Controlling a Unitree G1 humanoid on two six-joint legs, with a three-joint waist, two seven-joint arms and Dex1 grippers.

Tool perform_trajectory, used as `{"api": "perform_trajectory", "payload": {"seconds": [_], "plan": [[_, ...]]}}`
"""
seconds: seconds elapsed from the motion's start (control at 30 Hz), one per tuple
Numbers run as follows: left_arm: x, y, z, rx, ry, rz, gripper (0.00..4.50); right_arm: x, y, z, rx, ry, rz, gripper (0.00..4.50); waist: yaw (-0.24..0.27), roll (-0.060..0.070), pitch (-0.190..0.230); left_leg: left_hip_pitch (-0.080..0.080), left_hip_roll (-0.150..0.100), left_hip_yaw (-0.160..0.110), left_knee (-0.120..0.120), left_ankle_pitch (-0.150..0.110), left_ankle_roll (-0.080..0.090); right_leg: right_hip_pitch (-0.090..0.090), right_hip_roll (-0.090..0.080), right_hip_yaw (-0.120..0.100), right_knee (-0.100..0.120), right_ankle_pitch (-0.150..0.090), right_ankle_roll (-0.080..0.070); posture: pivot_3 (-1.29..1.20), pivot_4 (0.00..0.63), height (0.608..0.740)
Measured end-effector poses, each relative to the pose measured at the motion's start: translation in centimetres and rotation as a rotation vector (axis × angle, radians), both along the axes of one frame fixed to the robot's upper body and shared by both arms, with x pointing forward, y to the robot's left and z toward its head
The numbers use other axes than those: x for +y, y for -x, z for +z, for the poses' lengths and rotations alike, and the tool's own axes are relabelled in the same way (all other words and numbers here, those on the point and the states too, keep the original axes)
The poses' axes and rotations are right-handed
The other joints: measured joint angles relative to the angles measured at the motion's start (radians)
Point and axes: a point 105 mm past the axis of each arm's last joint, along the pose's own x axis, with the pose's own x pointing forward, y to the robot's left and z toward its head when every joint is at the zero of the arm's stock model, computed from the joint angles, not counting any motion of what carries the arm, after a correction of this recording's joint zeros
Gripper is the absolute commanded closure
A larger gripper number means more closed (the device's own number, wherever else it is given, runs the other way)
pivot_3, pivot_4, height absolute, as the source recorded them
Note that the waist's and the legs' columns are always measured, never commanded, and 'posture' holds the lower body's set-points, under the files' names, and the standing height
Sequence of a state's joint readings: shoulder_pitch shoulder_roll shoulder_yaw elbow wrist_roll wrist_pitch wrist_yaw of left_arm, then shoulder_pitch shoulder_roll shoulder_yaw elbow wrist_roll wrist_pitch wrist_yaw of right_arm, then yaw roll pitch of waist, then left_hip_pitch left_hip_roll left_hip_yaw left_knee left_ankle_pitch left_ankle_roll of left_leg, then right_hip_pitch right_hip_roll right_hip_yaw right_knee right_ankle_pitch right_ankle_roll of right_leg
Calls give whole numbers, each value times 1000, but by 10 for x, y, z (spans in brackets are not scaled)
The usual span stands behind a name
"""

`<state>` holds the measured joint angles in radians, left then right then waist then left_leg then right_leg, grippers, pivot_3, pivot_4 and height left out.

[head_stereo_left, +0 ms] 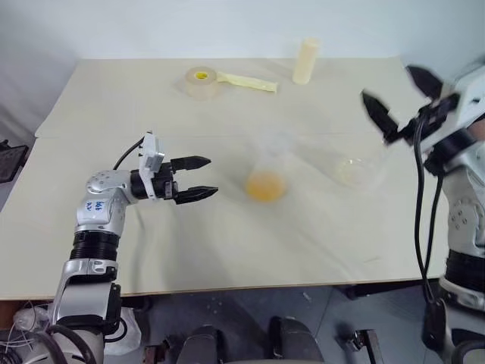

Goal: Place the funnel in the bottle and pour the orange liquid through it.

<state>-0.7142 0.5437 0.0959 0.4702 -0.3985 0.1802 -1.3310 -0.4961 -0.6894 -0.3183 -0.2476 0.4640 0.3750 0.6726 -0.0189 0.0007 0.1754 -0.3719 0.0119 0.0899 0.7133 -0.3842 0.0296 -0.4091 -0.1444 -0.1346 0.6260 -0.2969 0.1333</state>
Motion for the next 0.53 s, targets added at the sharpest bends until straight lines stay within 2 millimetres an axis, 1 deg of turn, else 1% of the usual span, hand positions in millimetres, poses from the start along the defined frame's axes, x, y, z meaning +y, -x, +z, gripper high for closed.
{"api": "perform_trajectory", "payload": {"seconds": [0.03, 0.07, 0.1, 0.17, 0.2, 0.23, 0.33, 0.4, 0.53], "plan": [[8, 3, -3, -7, -32, 1, 0, 6, 12, -19, 74, 71, 81, 66, 3, 0, 0, 0, 0, 1, 0, 0, 0, 0, 0, 0, -1, 0, 0, 0, 150, 740], [14, 5, -5, -6, -52, 10, 0, 7, 20, -35, 140, 117, 130, 66, 6, 0, 0, 0, 0, 1, 0, 0, 0, 0, 0, 0, -1, 0, 0, 0, 150, 740], [19, 6, -6, -9, -68, 10, 0, 5, 31, -56, 227, 158, 183, 66, 13, 0, 0, 0, 0, 3, 0, -1, 1, 0, 0, 0, -2, 0, 0, 0, 150, 740], [24, 8, -7, -11, -80, 10, 0, 2, 43, -81, 333, 198, 234, 66, 21, 0, 0, 0, 0, 3, 2, -1, 2, 1, 0, 0, -3, 0, 0, 0, 150, 740], [26, 10, -9, -11, -92, 4, 0, -3, 54, -98, 406, 262, 261, 66, 31, 0, 0, 0, 0, 4, 3, -1, 2, 2, -1, 1, -4, 0, 0, 0, 150, 740], [32, 13, -13, 0, -110, 11, 0, -9, 61, -111, 459, 304, 269, 66, 32, -1, 0, 1, 0, 4, 3, -1, 2, 3, -1, 1, -4, 0, 0, 0, 150, 740], [44, 18, -24, 40, -139, 25, 0, -20, 70, -131, 514, 359, 278, 66, 32, -1, 0, 2, 0, 5, 3, -1, 2, 3, -1, 1, -5, 0, 0, 0, 150, 740], [46, 19, -26, 49, -138, 29, 0, -26, 70, -137, 510, 352, 279, 66, 35, -1, 0, 2, 0, 5, 3, -1, 2, 3, -1, 0, -4, 0, 0, 0, 150, 740], [47, 20, -23, 40, -123, 35, 0, -28, 65, -141, 482, 321, 279, 66, 40, -1, 0, 2, 0, 4, 4, -1, 2, 3, -1, 0, -4, 0, 0, 0, 150, 740]]}}
